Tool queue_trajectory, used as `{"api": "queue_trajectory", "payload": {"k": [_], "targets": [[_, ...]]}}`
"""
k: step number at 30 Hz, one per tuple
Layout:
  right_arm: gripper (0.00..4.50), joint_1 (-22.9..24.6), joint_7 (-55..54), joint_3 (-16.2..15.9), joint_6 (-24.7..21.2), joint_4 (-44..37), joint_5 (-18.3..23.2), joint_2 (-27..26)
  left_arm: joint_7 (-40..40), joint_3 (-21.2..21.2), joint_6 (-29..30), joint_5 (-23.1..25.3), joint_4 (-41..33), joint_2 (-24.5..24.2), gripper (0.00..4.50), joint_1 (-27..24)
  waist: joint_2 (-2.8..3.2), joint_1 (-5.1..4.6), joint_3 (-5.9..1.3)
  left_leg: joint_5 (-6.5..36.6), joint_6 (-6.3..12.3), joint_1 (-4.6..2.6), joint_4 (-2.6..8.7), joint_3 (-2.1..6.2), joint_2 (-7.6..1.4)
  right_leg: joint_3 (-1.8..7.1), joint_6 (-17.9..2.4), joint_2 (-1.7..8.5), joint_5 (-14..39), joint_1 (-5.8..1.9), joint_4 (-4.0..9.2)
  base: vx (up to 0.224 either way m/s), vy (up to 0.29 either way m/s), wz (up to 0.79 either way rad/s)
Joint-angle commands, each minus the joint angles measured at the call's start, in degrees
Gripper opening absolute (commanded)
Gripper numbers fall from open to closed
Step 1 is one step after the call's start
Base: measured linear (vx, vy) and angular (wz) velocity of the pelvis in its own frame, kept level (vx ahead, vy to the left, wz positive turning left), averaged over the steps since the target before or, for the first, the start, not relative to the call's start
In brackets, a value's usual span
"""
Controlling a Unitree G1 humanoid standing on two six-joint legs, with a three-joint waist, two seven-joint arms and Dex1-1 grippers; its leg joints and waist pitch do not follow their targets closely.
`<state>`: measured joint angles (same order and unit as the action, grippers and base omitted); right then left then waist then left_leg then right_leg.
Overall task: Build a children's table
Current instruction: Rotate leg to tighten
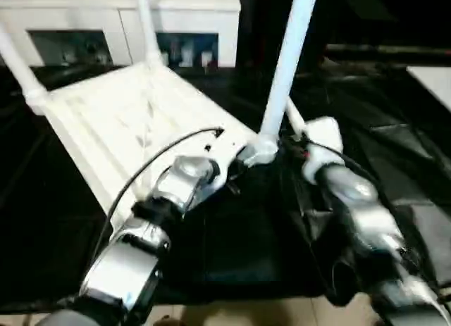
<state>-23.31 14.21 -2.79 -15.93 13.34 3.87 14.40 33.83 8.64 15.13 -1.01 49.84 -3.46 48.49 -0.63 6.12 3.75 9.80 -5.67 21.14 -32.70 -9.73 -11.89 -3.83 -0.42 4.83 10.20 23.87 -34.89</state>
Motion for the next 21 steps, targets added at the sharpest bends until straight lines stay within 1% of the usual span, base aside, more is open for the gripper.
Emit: {"api": "queue_trajectory", "payload": {"k": [1, 2, 3, 4, 5, 6, 7, 8, 9, 10, 12, 13, 14, 15, 16, 17, 18, 19, 20, 21], "targets": [[3.00, 1.2, -0.5, 0.4, -4.1, -5.0, 0.9, -0.1, -0.3, -2.0, -1.7, -1.8, -3.8, -0.5, 0.60, 2.5, -0.41, 0.45, -4.86, 3.6, 4.82, -0.07, 2.58, -0.19, -0.29, 2.27, -13.5, 2.45, -2.2, -4.42, 3.03, 0.000, 0.000, 0.00], [3.00, 1.3, -0.5, 0.4, -4.3, -5.2, 1.0, -0.2, -0.3, -2.0, -1.8, -1.8, -3.9, -0.6, 0.74, 2.6, -0.42, 0.35, -4.84, 4.2, 5.02, -0.01, 2.56, -0.20, -0.28, 2.23, -13.6, 2.46, -2.1, -4.44, 3.02, 0.000, 0.000, 0.00], [3.00, 2.5, 0.1, 0.3, -6.7, -6.8, 2.4, -0.7, -1.3, -3.3, -1.4, -2.4, -6.2, -1.7, 0.89, 2.7, -0.81, 0.34, -4.70, 5.7, 5.17, -0.19, 2.67, -0.30, -0.30, 2.17, -13.5, 2.54, 0.0, -4.44, 3.23, 0.000, 0.000, 0.00], [3.00, 3.0, 0.4, 0.1, -7.4, -7.0, 2.8, -1.0, -1.5, -4.2, -0.7, -2.9, -7.4, -2.2, 0.98, 2.7, -0.50, 0.27, -4.44, 7.1, 4.99, -0.17, 2.84, -0.28, -0.42, 2.17, -13.0, 2.72, 3.2, -4.22, 3.60, 0.000, 0.000, 0.00], [3.00, 3.4, 0.8, -0.8, -7.7, -6.4, 2.4, -1.2, -2.7, -5.6, 0.1, -3.4, -9.7, -3.4, 0.98, 2.7, -0.44, 0.28, -4.39, 7.9, 4.63, -0.29, 2.91, -0.28, -0.53, 2.16, -12.8, 2.77, 4.8, -4.18, 3.71, 0.000, 0.000, 0.00], [3.00, 3.6, 1.3, -1.8, -8.1, -5.4, 2.2, -1.4, -3.6, -6.7, 0.9, -3.7, -12.0, -4.9, 0.99, 2.5, -0.93, 0.22, -4.43, 8.3, 4.06, -0.17, 2.92, -0.25, -0.56, 2.18, -12.4, 2.89, 6.3, -4.30, 3.61, 0.000, 0.000, 0.00], [3.00, 3.9, 1.7, -2.4, -8.8, -5.5, 1.9, -1.6, -4.1, -7.4, 1.2, -3.6, -13.3, -5.7, 1.06, 2.3, -0.69, 0.19, -4.41, 8.4, 3.75, -0.18, 2.97, -0.21, -0.60, 2.17, -12.2, 2.89, 6.9, -4.17, 3.64, 0.000, 0.000, 0.00], [3.00, 3.9, 2.0, -3.2, -8.7, -4.9, 1.5, -1.9, -5.3, -8.3, 2.1, -3.0, -15.1, -7.4, 1.20, 2.0, -0.66, -0.08, -4.35, 8.2, 3.10, -0.20, 3.00, -0.23, -0.62, 2.17, -11.4, 2.73, 7.6, -4.03, 3.70, 0.000, 0.000, 0.00], [3.00, 3.9, 2.2, -3.6, -9.1, -5.1, 1.2, -2.2, -5.9, -8.9, 2.6, -2.7, -16.1, -8.4, 1.34, 1.8, -0.57, -0.18, -4.38, 7.9, 2.89, -0.18, 3.01, -0.19, -0.58, 2.17, -11.2, 2.70, 7.5, -4.00, 3.58, 0.000, 0.000, 0.00], [3.00, 3.5, 2.2, -3.9, -9.0, -4.0, 1.1, -2.9, -6.3, -8.8, 3.5, -0.9, -17.8, -11.1, 1.41, 1.1, -0.99, -0.23, -4.37, 7.6, 2.66, -0.21, 3.02, -0.25, -0.59, 2.17, -10.9, 2.59, 7.1, -3.93, 3.60, 0.000, 0.000, 0.00], [3.00, 1.8, 1.8, -4.6, -8.8, -0.9, 0.1, -4.0, -5.8, -8.1, 5.6, 3.1, -21.0, -17.3, 1.43, -0.9, -0.50, -0.42, -4.49, 7.1, 1.94, -0.23, 3.13, -0.03, -0.70, 2.16, -10.5, 2.73, 7.0, -3.82, 3.16, 0.000, 0.000, 0.00], [3.00, 1.0, 1.4, -4.7, -9.0, 0.6, -0.1, -4.5, -5.3, -7.7, 7.4, 5.1, -23.0, -20.3, 1.52, -2.3, -0.43, -0.74, -4.44, 6.6, 1.48, -0.20, 3.12, -0.06, -0.67, 2.23, -10.3, 2.63, 6.3, -3.75, 3.04, 0.000, 0.000, 0.00], [3.00, 1.0, 1.4, -4.7, -9.0, 0.6, -0.1, -4.5, -5.3, -7.7, 7.4, 5.1, -23.0, -20.3, 1.70, -2.3, -0.65, -0.73, -4.49, 6.5, 1.28, -0.36, 3.16, -0.07, -0.83, 2.22, -10.3, 2.71, 6.0, -3.72, 2.99, 0.000, 0.000, 0.00], [3.00, 0.5, 1.2, -4.7, -9.4, 1.2, -0.2, -4.7, -5.0, -7.5, 8.7, 6.1, -24.4, -22.0, 1.70, -3.2, -0.24, -0.81, -4.48, 6.2, 0.75, -0.47, 3.17, -0.08, -0.78, 2.24, -10.4, 2.60, 5.7, -3.60, 2.82, 0.000, 0.000, 0.00], [3.00, -0.4, 1.0, -4.7, -9.2, 2.9, -0.3, -5.1, -3.9, -6.9, 10.5, 8.0, -26.6, -25.1, 1.83, -4.9, -0.22, -0.73, -4.40, 5.6, 0.50, -0.64, 3.08, -0.22, -0.73, 2.34, -10.4, 2.52, 4.7, -3.42, 2.74, 0.000, 0.000, 0.00], [3.00, -1.2, 0.9, -4.9, -8.8, 4.3, -0.5, -5.3, -3.6, -6.5, 12.2, 9.8, -28.9, -27.9, 1.83, -6.7, -0.29, -0.77, -4.59, 5.4, 0.39, -0.73, 3.13, -0.12, -0.94, 2.34, -10.7, 2.68, 4.0, -3.46, 2.52, 0.000, 0.000, 0.00], [3.00, -1.6, 0.8, -5.0, -8.6, 5.2, -0.6, -5.4, -3.5, -6.2, 13.1, 10.8, -30.5, -29.6, 1.87, -7.9, -0.16, -0.87, -4.37, 5.5, 0.20, -0.61, 3.18, -0.26, -0.75, 2.33, -10.8, 2.43, 3.9, -3.37, 2.60, 0.000, 0.000, 0.00], [3.00, -2.1, 0.9, -5.0, -8.4, 6.0, -0.6, -5.5, -2.9, -6.1, 14.5, 11.5, -32.0, -31.1, 1.87, -9.2, -0.03, -0.75, -4.44, 5.4, -0.12, -0.69, 3.16, -0.16, -0.82, 2.34, -10.9, 2.60, 3.6, -3.41, 2.48, 0.000, 0.000, 0.00], [3.00, -3.3, 0.9, -5.2, -7.7, 8.4, -0.7, -5.9, -2.1, -6.3, 18.1, 12.8, -36.3, -34.8, 1.99, -13.0, -0.03, -0.58, -4.50, 5.6, -0.38, -0.93, 3.13, -0.21, -0.93, 2.38, -11.3, 2.67, 3.0, -3.25, 2.34, 0.000, 0.000, 0.00], [3.00, -4.1, 1.0, -5.2, -7.2, 10.0, -0.9, -6.1, -1.6, -6.5, 20.3, 13.2, -38.9, -36.9, 2.12, -15.3, -0.28, -0.80, -4.31, 5.9, -0.53, -0.54, 3.34, -0.19, -0.90, 2.33, -11.4, 2.63, 3.2, -3.38, 2.32, 0.000, 0.000, 0.00]]}}
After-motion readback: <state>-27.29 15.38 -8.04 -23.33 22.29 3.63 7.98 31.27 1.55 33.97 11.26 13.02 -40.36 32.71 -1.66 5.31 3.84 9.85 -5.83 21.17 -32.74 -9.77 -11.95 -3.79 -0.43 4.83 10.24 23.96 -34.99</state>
